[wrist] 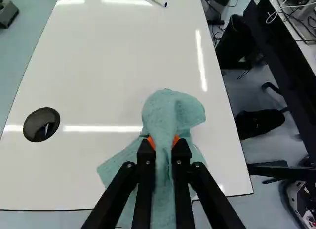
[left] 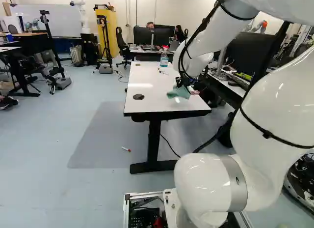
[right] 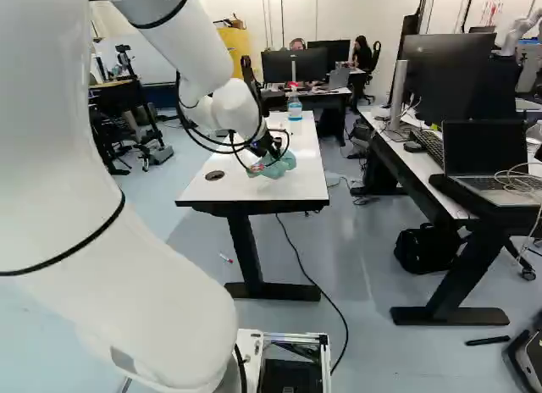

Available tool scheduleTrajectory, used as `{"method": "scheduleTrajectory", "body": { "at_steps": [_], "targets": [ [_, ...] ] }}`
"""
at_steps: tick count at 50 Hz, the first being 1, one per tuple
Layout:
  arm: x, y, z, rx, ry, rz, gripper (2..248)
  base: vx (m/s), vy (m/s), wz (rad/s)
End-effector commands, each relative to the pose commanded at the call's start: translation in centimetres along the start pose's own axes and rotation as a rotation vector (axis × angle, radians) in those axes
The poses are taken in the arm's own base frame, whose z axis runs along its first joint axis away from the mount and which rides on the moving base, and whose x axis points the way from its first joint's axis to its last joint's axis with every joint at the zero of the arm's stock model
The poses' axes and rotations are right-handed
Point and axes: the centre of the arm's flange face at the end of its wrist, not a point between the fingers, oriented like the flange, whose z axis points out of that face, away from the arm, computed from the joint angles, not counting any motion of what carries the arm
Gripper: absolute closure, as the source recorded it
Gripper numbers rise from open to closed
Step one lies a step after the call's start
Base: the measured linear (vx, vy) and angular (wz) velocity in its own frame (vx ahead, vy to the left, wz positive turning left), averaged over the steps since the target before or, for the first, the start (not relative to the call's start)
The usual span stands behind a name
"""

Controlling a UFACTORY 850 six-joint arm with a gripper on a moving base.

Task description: Clean the table with the green towel

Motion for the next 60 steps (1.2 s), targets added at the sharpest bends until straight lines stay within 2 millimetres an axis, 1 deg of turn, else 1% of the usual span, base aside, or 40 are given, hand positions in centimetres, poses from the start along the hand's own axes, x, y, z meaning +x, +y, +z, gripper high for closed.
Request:
{"method": "scheduleTrajectory", "body": {
  "at_steps": [12,39,60],
  "targets": [
    [-0.1,-2.0,-0.2,0.030,-0.008,-0.015,206,0.000,0.000,0.000],
    [1.1,-6.4,0.4,0.095,-0.004,-0.065,206,0.000,0.000,0.000],
    [1.2,-9.8,0.2,0.146,-0.012,-0.095,206,0.000,0.000,0.000]
  ]
}}
